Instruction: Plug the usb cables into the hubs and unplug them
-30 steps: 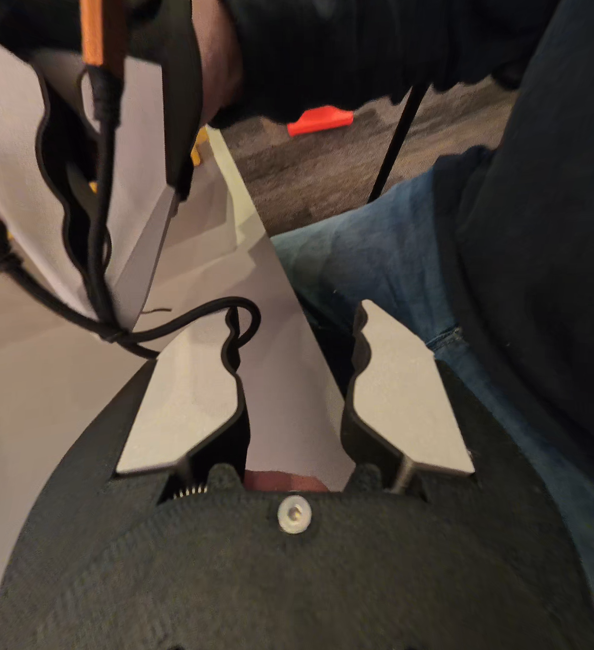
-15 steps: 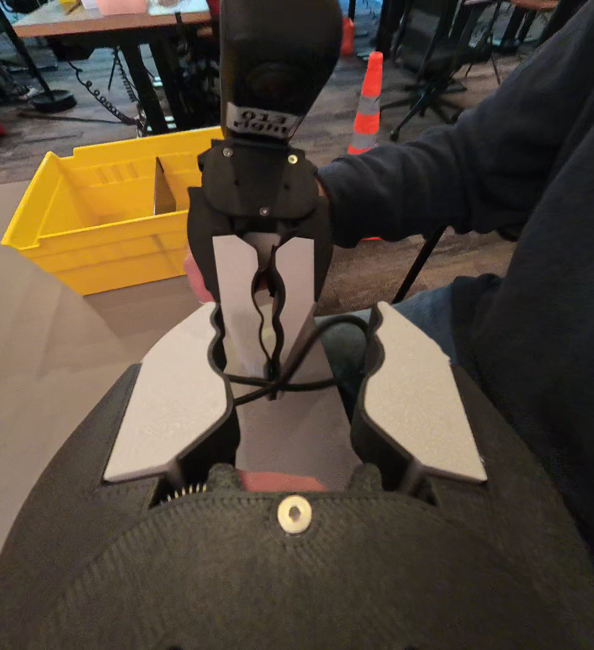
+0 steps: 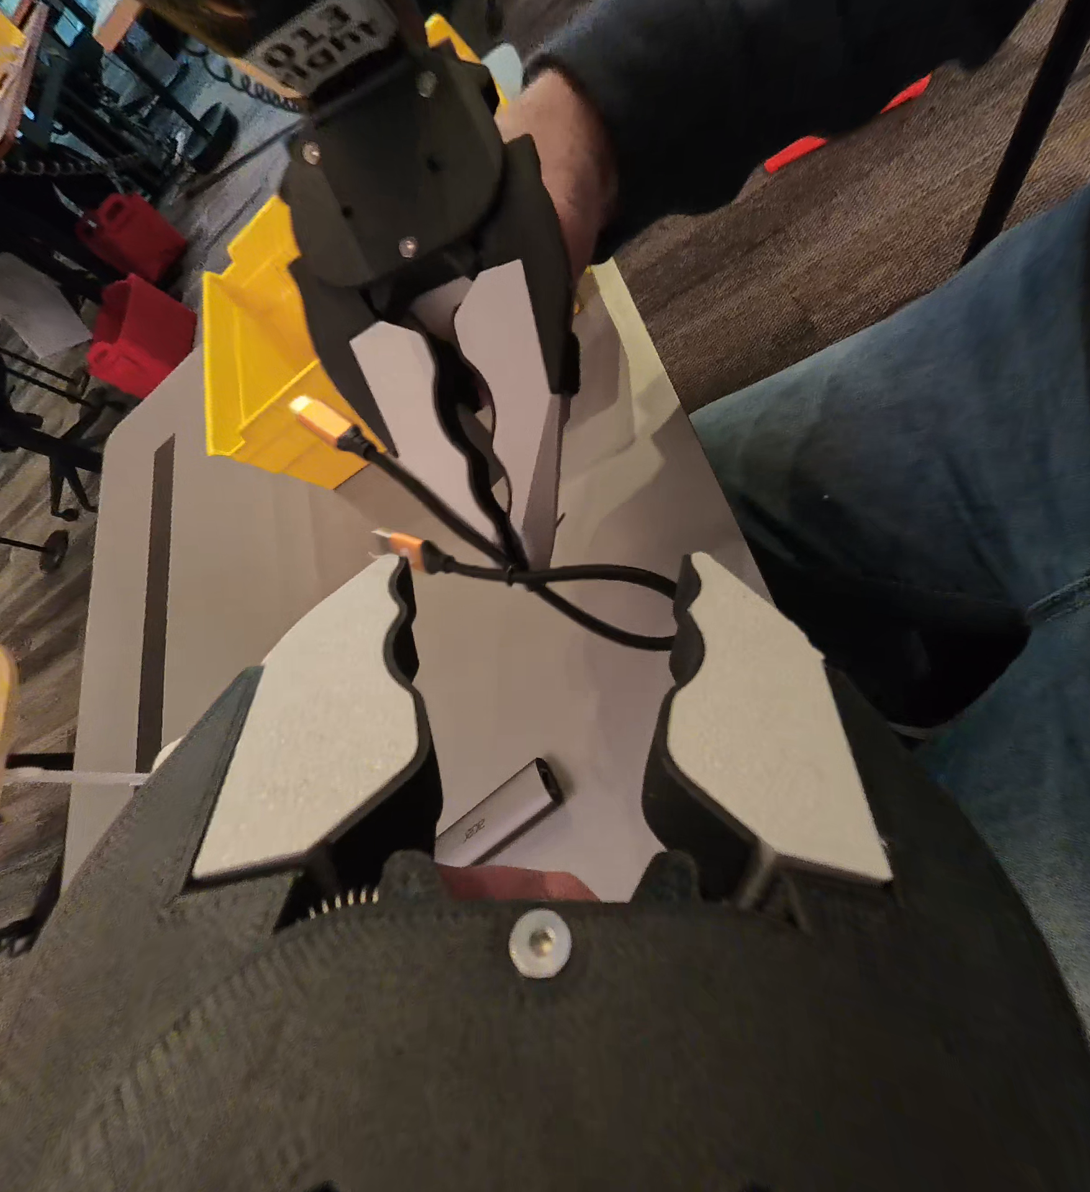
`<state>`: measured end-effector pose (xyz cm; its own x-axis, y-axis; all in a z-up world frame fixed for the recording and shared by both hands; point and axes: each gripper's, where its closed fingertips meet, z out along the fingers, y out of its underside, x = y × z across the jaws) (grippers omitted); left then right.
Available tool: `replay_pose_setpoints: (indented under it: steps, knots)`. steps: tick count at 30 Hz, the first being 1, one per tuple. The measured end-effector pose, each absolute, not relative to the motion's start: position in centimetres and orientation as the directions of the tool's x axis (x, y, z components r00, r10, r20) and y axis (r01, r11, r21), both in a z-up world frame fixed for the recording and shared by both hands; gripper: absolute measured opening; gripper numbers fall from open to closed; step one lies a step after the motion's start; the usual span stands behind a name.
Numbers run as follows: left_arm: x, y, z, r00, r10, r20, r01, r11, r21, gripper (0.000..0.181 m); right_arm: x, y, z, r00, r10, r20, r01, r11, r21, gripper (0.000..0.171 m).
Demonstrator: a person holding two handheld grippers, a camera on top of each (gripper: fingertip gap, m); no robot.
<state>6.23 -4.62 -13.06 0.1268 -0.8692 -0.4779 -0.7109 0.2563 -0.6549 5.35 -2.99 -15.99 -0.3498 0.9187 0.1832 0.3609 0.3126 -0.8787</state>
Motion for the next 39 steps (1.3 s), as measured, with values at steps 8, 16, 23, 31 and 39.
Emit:
replay_pose_setpoints:
  steps: [8,16,23,31,39]
  knots:
    - [2.9,-3.1,-12.3,0.075,-0.855,-0.513,-0.779,0.271,-0.566,0.073,5.8,-3.2,-16.0,-0.378,0.912,0.162,0.371,0.309,-0.875,0.0]
    - [0.7,-1.2,-12.8,0.056,-0.816,-0.575,-0.829,0.283,-0.482,0.073,6.0,-3.5,-15.7,-0.42,0.898,0.13,0.376,0.303,-0.876,0.0]
    - [3.6,-1.6,-12.5,0.005,-0.733,-0.68,-0.804,0.401,-0.438,0.086,5.7,-3.7,-16.1,-0.444,0.892,0.084,0.39,0.277,-0.878,0.0]
    - [7.7,-2.9,-11.6,0.036,-0.68,-0.732,-0.737,0.476,-0.479,0.085,5.3,-4.5,-16.7,-0.483,0.874,0.061,0.421,0.292,-0.859,0.0]
    - [8.1,0.3,-9.7,0.31,-0.679,-0.666,-0.674,0.337,-0.657,0.061,4.9,-5.8,-16.6,-0.498,0.866,0.037,0.406,0.271,-0.873,0.0]
